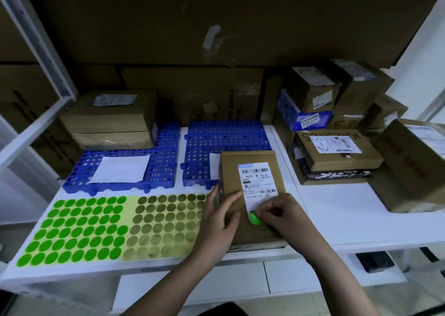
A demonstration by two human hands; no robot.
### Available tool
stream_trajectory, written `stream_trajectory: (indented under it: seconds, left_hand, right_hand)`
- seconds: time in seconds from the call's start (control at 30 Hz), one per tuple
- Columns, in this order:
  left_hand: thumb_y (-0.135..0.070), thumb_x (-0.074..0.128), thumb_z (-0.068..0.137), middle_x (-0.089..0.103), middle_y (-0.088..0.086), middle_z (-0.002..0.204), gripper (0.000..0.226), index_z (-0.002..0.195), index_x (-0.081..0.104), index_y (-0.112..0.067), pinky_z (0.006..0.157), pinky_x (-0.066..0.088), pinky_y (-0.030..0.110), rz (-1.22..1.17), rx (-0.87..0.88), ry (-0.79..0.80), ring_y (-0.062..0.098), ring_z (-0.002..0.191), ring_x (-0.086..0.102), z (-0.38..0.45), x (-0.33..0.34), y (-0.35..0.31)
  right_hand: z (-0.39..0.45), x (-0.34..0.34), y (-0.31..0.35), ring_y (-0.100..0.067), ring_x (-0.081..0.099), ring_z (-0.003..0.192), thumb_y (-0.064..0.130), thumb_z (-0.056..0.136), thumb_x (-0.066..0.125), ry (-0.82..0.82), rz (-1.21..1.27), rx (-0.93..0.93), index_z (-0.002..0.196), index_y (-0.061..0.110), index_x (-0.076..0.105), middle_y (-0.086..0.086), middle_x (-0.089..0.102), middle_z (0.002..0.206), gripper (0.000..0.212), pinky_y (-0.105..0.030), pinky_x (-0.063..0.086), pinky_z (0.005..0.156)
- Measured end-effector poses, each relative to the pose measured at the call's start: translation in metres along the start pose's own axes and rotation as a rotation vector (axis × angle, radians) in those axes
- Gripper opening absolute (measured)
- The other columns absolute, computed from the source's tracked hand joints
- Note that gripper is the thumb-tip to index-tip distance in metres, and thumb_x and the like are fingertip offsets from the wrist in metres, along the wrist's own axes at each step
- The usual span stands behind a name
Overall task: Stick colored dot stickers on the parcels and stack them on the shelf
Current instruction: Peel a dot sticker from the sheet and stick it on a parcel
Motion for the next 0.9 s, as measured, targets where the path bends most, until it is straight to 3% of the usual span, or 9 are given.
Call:
stream_trajectory:
  seconds: [0.07, 0.1, 0.17, 0.3, 0.5, 0.63, 0.77, 0.9]
  left_hand:
    - [-0.012, 0.053, 0.094, 0.015, -0.02, 0.142, 0.053, 0.114, 0.043, -0.06, 0.106, 0.018, 0.007, -0.008, 0.005, 0.001, -0.025, 0.125, 0.007, 0.0, 0.003, 0.0]
    - [-0.01, 0.052, 0.094, 0.017, -0.019, 0.142, 0.054, 0.114, 0.043, -0.059, 0.1, 0.015, -0.001, -0.005, 0.007, -0.003, -0.029, 0.122, 0.005, 0.001, 0.003, 0.0]
    - [-0.009, 0.052, 0.094, 0.02, -0.016, 0.144, 0.055, 0.114, 0.045, -0.06, 0.093, 0.014, -0.008, -0.013, -0.002, -0.009, -0.03, 0.121, 0.007, 0.002, 0.004, 0.001]
    - [-0.008, 0.052, 0.093, 0.021, -0.014, 0.147, 0.056, 0.114, 0.047, -0.06, 0.093, 0.016, -0.008, -0.042, -0.012, -0.02, -0.026, 0.125, 0.012, 0.002, 0.004, 0.005]
    - [-0.007, 0.052, 0.093, 0.021, -0.011, 0.147, 0.053, 0.117, 0.048, -0.053, 0.092, 0.017, -0.008, -0.051, 0.016, -0.028, -0.029, 0.123, 0.012, 0.002, 0.005, 0.002]
    - [-0.011, 0.058, 0.091, 0.018, -0.012, 0.147, 0.052, 0.121, 0.046, -0.052, 0.092, 0.017, -0.008, -0.055, 0.036, -0.021, -0.027, 0.125, 0.011, -0.001, 0.009, 0.003]
    - [-0.014, 0.061, 0.088, 0.018, -0.013, 0.147, 0.054, 0.122, 0.047, -0.053, 0.097, 0.017, -0.005, -0.056, 0.064, -0.032, -0.021, 0.13, 0.012, -0.001, 0.009, 0.004]
    - [-0.026, 0.056, 0.081, 0.019, -0.013, 0.148, 0.054, 0.125, 0.044, -0.056, 0.106, 0.017, 0.003, -0.074, 0.061, -0.031, -0.01, 0.138, 0.015, 0.0, 0.011, 0.005]
  right_hand:
    - [0.0, 0.002, -0.001, -0.012, 0.06, 0.089, 0.042, 0.07, 0.072, -0.013, -0.059, 0.023, 0.06, 0.04, 0.069, 0.006, 0.064, 0.091, 0.011, -0.037, 0.049, 0.083]
    - [-0.001, 0.002, -0.001, -0.011, 0.058, 0.092, 0.038, 0.074, 0.073, -0.024, -0.106, 0.026, 0.055, 0.041, 0.065, 0.009, 0.062, 0.094, 0.02, -0.036, 0.046, 0.086]
    - [-0.003, 0.002, 0.003, -0.009, 0.053, 0.099, 0.035, 0.079, 0.071, -0.063, -0.2, 0.01, 0.056, 0.044, 0.058, 0.013, 0.056, 0.099, 0.027, -0.032, 0.039, 0.088]
    - [-0.003, 0.004, 0.005, -0.01, 0.048, 0.105, 0.038, 0.08, 0.069, -0.091, -0.268, -0.001, 0.063, 0.046, 0.054, 0.013, 0.051, 0.101, 0.025, -0.027, 0.029, 0.079]
    - [-0.005, 0.005, 0.005, -0.012, 0.045, 0.102, 0.036, 0.079, 0.072, -0.19, -0.327, -0.062, 0.078, 0.035, 0.068, 0.012, 0.046, 0.097, 0.004, -0.027, 0.022, 0.074]
    - [-0.009, 0.003, 0.006, -0.017, 0.049, 0.095, 0.03, 0.075, 0.077, -0.271, -0.338, -0.111, 0.077, 0.029, 0.07, 0.011, 0.043, 0.088, 0.007, -0.029, 0.021, 0.069]
    - [-0.012, 0.004, 0.007, -0.021, 0.055, 0.08, 0.023, 0.063, 0.086, -0.346, -0.343, -0.188, 0.066, 0.031, 0.065, 0.011, 0.046, 0.082, 0.022, -0.028, 0.025, 0.063]
    - [-0.018, 0.004, 0.009, -0.015, 0.05, 0.084, 0.03, 0.065, 0.082, -0.402, -0.327, -0.256, 0.073, 0.037, 0.062, 0.012, 0.05, 0.089, 0.023, -0.029, 0.028, 0.066]
Point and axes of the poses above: each hand's wrist, its own z-axis towards the middle knuckle, its own x-axis out of the palm, y = z × x, the point moved 9 cm from there along z, towards the middle knuckle
